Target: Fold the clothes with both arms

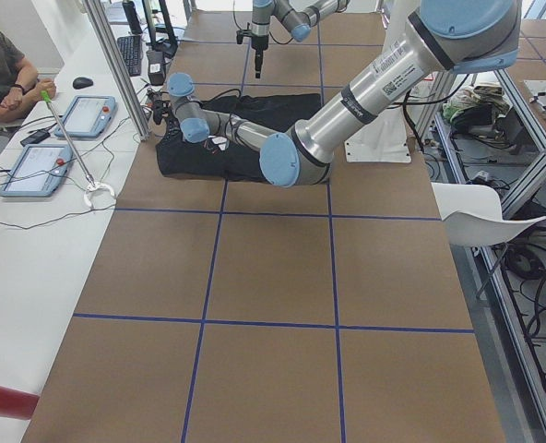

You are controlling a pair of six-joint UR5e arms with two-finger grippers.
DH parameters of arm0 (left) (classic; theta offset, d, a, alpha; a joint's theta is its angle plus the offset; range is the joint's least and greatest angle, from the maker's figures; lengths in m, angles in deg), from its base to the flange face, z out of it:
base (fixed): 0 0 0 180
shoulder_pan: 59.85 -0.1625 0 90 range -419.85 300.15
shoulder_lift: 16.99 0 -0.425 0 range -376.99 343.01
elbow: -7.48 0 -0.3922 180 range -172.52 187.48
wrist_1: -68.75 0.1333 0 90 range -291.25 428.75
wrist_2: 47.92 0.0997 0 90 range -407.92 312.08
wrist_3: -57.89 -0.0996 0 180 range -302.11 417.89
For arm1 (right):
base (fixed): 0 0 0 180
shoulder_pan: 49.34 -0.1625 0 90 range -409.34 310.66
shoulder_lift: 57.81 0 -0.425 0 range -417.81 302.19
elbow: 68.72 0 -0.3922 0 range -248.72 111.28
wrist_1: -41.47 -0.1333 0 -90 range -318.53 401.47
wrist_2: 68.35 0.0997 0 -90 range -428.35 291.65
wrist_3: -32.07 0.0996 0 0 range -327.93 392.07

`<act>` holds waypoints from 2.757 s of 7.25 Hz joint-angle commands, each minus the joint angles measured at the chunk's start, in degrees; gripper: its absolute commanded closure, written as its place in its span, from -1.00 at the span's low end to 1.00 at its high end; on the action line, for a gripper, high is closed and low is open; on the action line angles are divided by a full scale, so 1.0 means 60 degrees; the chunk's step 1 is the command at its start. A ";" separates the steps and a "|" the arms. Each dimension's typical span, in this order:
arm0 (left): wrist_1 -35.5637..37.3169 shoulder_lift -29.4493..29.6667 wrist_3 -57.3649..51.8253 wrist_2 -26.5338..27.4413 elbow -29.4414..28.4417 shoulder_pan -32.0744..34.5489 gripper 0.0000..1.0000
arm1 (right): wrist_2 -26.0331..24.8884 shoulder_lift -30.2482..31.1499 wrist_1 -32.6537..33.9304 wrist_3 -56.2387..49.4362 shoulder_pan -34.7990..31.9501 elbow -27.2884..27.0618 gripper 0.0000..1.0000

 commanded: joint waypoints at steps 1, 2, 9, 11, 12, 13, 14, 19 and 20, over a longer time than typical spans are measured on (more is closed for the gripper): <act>-0.0077 0.0236 0.0093 0.0698 -0.0366 -0.0209 1.00 | -0.0024 0.0002 0.0000 0.0001 0.0015 0.0055 -0.99; -0.0179 0.0251 0.0107 0.0714 -0.0381 -0.0268 0.90 | -0.0039 0.0002 0.0000 0.0001 0.0015 0.0070 -1.00; -0.0121 -0.2053 0.1030 0.0482 0.3913 -0.0737 -0.99 | -0.0199 0.0016 0.0000 0.2946 0.0262 -0.0541 -1.00; -0.0136 -0.3421 0.1350 0.0436 0.5749 -0.0752 -0.99 | -0.1217 0.0148 0.0000 0.6282 0.1414 -0.1143 -1.00; -0.0122 -0.3977 0.1686 0.0436 0.6656 -0.0752 -0.99 | -0.1907 0.0526 0.0058 0.7648 0.2074 -0.1755 -1.00; -0.0136 -0.4867 0.1690 0.0421 0.7694 -0.0767 -0.99 | -0.2393 0.1487 0.0073 0.8329 0.2661 -0.2660 -0.99; -0.0136 -0.5514 0.1704 0.0436 0.8415 -0.0781 -0.99 | -0.3311 0.2018 0.0073 0.9018 0.3449 -0.3133 -0.99; -0.0136 -0.5799 0.1690 0.0553 0.8964 -0.0825 -0.99 | -0.4331 0.3981 -0.0958 0.9406 0.5097 -0.3255 -0.70; -0.0136 -0.5799 0.1690 0.0568 0.8979 -0.0825 -0.99 | -0.4360 0.4639 -0.2518 0.9463 0.5229 -0.3125 -0.70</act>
